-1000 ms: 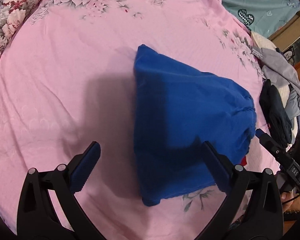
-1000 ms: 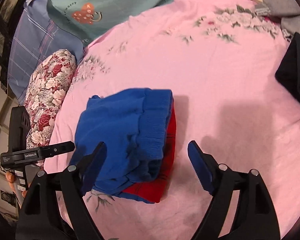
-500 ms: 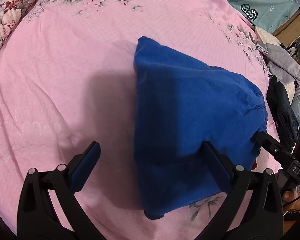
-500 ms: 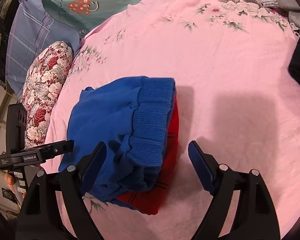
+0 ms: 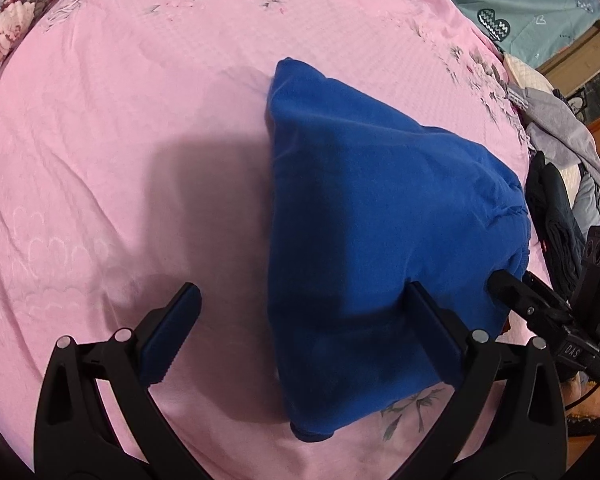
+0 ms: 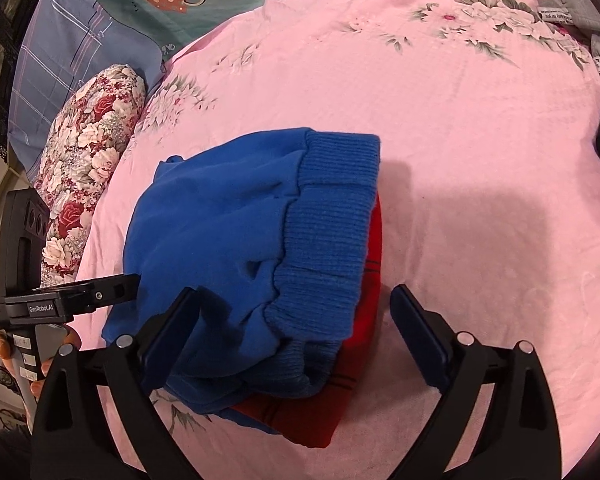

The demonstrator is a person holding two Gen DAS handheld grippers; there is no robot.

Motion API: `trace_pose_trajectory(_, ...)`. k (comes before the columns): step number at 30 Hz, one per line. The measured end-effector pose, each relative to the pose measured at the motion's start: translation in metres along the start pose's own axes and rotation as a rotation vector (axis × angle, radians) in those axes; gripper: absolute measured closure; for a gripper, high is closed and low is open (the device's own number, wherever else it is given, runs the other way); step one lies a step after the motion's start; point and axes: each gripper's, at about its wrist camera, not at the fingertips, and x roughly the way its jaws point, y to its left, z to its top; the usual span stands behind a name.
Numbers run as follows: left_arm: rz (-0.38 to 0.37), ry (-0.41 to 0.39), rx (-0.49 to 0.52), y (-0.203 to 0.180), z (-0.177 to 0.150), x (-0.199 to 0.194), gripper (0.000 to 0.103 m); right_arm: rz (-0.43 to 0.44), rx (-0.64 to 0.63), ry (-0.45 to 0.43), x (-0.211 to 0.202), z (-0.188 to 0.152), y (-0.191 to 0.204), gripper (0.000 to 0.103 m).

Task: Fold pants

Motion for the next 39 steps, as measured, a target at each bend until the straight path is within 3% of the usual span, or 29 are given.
trace_pose_trajectory(4,-0.044,0.006,0.004,0.000,0.002,0.000,0.002,0.030,0.002,-0.024,0.000,-0.002,-0.003,0.004)
trace_pose_trajectory(7,-0.173,0.053,0.015,-0.014,0.006,0.004,0.002,0.023,-0.005,-0.024,0.004,0.001,0.000,0.003)
trace_pose_trajectory(9,-0.160,0.081,0.092,-0.032,0.010,0.013,0.002,0.003,-0.008,-0.008,0.008,0.007,0.004,0.003)
trace_pose_trajectory(11,-0.119,0.083,0.107,-0.040,0.015,0.020,0.002,0.029,-0.010,0.011,0.014,0.011,0.008,0.001)
trace_pose_trajectory(16,-0.188,0.105,0.083,-0.034,0.024,0.022,0.003,0.042,-0.006,-0.010,0.018,0.012,0.011,0.003)
trace_pose_trajectory(18,-0.211,0.110,0.067,-0.030,0.026,0.022,0.005,0.058,0.002,-0.018,0.017,0.010,0.012,0.015)
trace_pose_trajectory(21,-0.200,0.088,0.035,-0.030,0.022,0.015,0.018,0.052,0.003,-0.040,0.012,0.008,0.012,0.050)
trace_pose_trajectory(24,-0.168,0.011,0.086,-0.043,0.017,-0.001,0.036,0.079,0.009,-0.060,0.005,0.009,0.010,0.063)
trace_pose_trajectory(29,-0.184,-0.079,0.146,-0.058,0.019,-0.035,0.061,0.084,-0.104,-0.112,-0.013,0.020,0.038,0.066)
trace_pose_trajectory(31,-0.192,-0.127,0.159,-0.061,0.024,-0.050,0.061,0.064,-0.191,-0.159,-0.023,0.031,0.060,0.066)
trace_pose_trajectory(34,-0.136,-0.240,0.196,-0.068,0.040,-0.074,0.061,0.035,-0.285,-0.231,-0.035,0.054,0.086,0.066)
trace_pose_trajectory(39,-0.104,-0.436,0.178,-0.065,0.104,-0.118,0.061,-0.012,-0.441,-0.378,-0.045,0.132,0.132,0.066)
